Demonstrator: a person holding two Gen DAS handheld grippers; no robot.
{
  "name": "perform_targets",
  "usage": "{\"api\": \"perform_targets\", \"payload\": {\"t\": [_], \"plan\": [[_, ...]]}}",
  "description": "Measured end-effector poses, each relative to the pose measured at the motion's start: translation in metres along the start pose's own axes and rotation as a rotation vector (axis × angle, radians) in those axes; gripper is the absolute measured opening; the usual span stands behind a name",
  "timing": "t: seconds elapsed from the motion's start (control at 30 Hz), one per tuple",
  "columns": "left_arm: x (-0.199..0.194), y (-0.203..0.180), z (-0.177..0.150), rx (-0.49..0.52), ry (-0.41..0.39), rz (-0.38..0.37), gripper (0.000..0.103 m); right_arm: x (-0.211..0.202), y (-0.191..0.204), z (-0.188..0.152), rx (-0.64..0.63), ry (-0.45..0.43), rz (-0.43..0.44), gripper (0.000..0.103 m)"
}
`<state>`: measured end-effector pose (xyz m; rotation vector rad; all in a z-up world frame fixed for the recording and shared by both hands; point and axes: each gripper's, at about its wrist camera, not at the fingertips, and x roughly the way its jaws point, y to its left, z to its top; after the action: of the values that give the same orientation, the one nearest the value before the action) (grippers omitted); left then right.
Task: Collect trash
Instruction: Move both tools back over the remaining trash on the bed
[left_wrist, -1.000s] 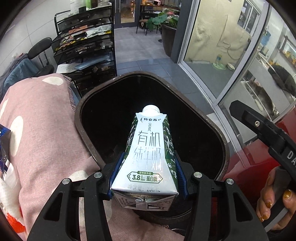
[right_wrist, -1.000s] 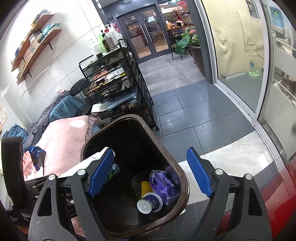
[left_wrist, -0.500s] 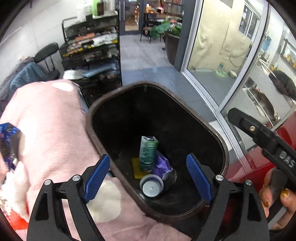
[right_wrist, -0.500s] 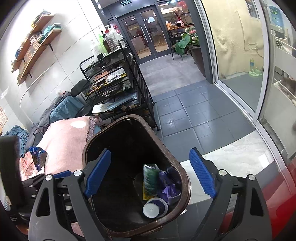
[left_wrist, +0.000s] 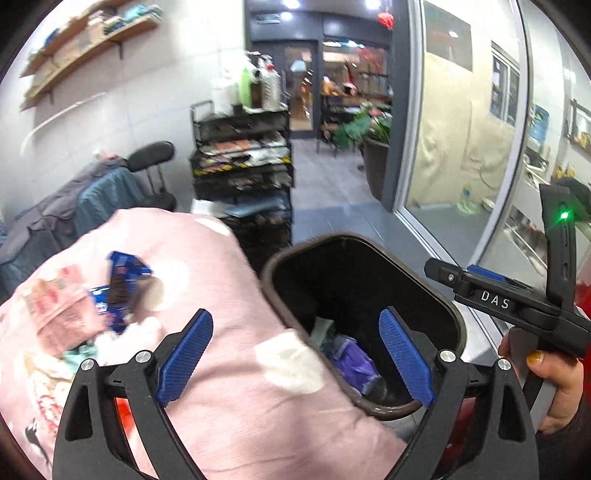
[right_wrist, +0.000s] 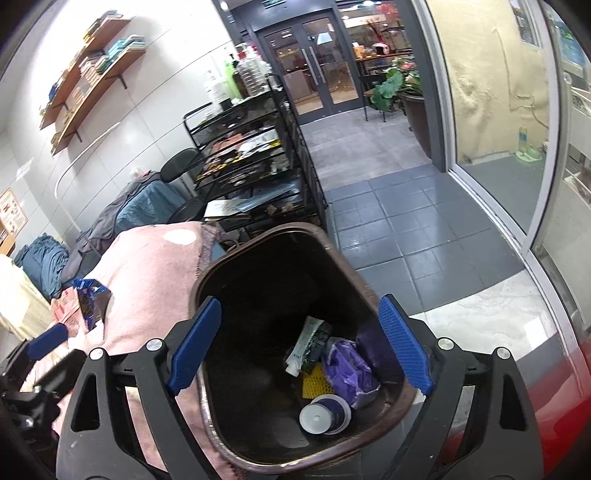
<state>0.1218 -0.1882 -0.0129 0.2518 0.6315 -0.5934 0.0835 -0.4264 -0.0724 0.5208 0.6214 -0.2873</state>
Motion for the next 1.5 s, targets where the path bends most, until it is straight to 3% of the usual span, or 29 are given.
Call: {"api": "perform_targets", "payload": {"t": [0.27,0.57,1.27,1.5], "plan": [[-0.024,0.031,-0.014,-0.039,-0.068,0.099,0.093,0.005,0.039,-0.008,-0.075,0.020,0.057,0.087],[-0.043,0.068,-0.034,-0.090,-0.069,0.184,0.095,0.012,0.095,-0.021,-0.188,0.056,0.146,0.087],[-0.082,0.191,-0.114,-0.359,0.035,0.408,0.095,0.023,0.221,-0.077,-0.454,0.219,0.398,0.087],[-0.074,0.226,-0.120,-0.435,0.083,0.397,0.093,0.019,0.271,-0.097,-0.613,0.249,0.488,0.086]]}}
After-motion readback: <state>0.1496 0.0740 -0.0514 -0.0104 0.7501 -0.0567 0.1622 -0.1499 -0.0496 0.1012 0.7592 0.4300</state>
